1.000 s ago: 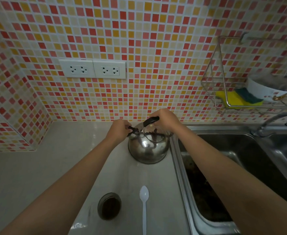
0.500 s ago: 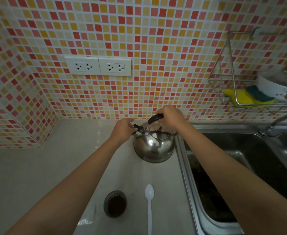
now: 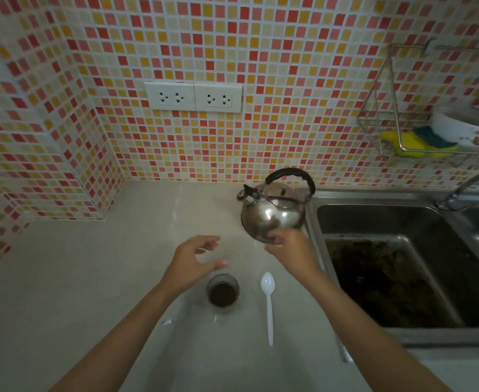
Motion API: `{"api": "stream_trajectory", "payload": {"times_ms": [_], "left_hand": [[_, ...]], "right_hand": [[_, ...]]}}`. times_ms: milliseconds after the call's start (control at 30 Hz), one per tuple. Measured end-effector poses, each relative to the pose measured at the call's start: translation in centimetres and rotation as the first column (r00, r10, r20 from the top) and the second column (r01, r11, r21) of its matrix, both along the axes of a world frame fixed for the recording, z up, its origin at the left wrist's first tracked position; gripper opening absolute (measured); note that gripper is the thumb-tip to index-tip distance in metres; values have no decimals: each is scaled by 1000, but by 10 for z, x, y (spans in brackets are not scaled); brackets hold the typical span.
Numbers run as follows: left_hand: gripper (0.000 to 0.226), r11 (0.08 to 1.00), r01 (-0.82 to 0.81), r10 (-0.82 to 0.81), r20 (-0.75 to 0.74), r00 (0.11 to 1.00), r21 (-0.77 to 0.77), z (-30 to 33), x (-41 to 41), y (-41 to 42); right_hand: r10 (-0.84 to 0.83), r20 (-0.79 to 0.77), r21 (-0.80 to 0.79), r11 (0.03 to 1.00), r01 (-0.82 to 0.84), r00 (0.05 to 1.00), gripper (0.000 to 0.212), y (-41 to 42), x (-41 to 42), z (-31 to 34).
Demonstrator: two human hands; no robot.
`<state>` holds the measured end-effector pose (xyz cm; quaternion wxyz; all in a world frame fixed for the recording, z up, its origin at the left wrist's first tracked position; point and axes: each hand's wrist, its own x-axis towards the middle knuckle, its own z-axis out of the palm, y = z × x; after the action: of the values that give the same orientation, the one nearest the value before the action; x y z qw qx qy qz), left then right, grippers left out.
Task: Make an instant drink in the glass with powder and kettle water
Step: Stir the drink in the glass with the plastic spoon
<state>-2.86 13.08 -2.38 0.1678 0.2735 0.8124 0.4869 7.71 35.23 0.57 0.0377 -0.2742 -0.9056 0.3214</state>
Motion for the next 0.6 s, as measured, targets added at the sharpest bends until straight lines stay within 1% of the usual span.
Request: {"api": "stream_trajectory", "payload": {"times_ms": [33, 100, 167, 200, 267, 367, 533, 600], "left_hand": [[70, 999, 45, -45, 19, 999, -12, -6, 10, -8], [89, 990, 135, -134, 41, 990, -42, -18, 26, -18], [100, 979, 192, -190, 24, 981, -75, -29, 37, -23], [101, 976, 203, -203, 16, 979, -77, -33, 41, -25], [99, 979, 195, -195, 17, 981, -59, -40, 46, -26], [93, 989, 144, -143, 36, 989, -27, -44, 49, -27], [81, 995, 95, -95, 82, 992, 6, -44, 51, -26], [80, 997, 79, -80, 100, 992, 15, -43, 52, -26]], "right_hand": [[-59, 70, -33, 998, 62, 996, 34, -12, 11, -15], [-155, 178, -35, 986, 163, 972, 31, -35, 35, -43], [-204, 248, -20, 976, 216, 947, 29, -56, 56, -63], [-221, 280, -10, 972, 233, 934, 29, -66, 65, -70], [-275, 314, 20, 959, 283, 909, 29, -79, 75, -78], [-346, 315, 45, 935, 350, 884, 29, -90, 81, -82], [-412, 388, 59, 904, 424, 824, 24, -92, 87, -87], [-418, 397, 35, 897, 441, 817, 23, -89, 89, -89]]}}
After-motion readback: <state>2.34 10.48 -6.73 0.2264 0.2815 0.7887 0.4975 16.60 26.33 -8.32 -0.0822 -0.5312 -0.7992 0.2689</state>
